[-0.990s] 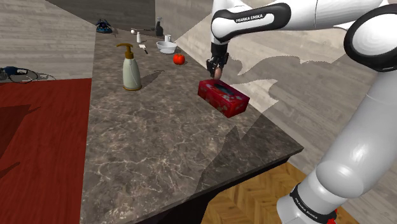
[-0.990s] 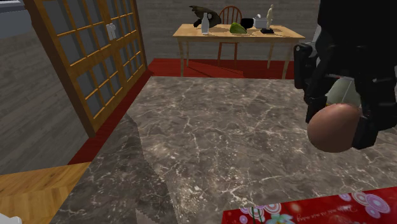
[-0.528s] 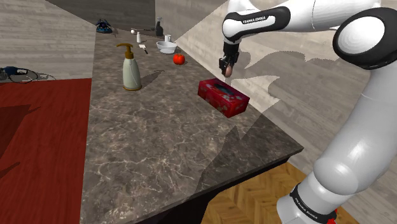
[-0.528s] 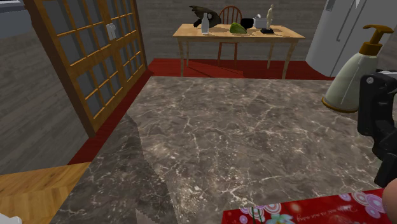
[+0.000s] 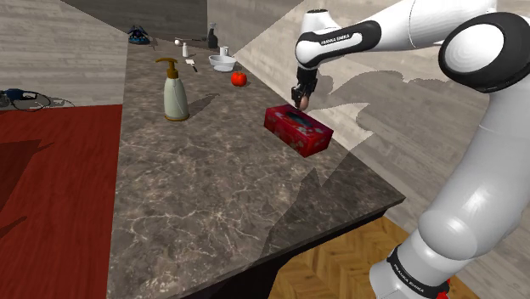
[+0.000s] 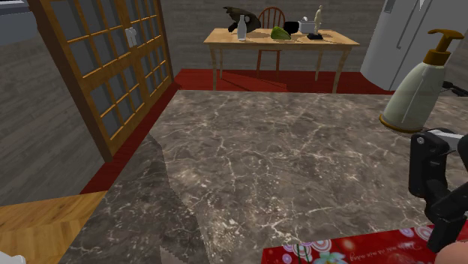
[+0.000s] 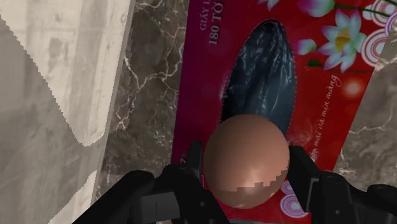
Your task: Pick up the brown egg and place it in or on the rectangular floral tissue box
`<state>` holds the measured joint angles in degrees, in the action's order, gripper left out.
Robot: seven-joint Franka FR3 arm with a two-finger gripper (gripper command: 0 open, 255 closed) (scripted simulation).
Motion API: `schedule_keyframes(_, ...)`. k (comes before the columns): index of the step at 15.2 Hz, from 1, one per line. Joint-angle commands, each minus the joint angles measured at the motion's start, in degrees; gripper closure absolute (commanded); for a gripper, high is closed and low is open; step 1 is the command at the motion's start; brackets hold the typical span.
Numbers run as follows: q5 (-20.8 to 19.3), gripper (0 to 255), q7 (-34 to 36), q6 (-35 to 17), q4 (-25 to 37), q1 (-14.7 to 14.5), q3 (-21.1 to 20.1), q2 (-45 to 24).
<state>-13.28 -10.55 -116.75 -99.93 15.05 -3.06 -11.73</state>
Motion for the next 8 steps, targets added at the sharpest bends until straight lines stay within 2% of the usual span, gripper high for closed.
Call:
schedule_keyframes(1, -0.17, 255, 0.31, -1.44, -1.25, 0.02, 0.04, -0.18)
schedule_keyframes(8, -0.61, 255, 1.03, -4.51, -3.45, 0.05, 0.14, -1.12)
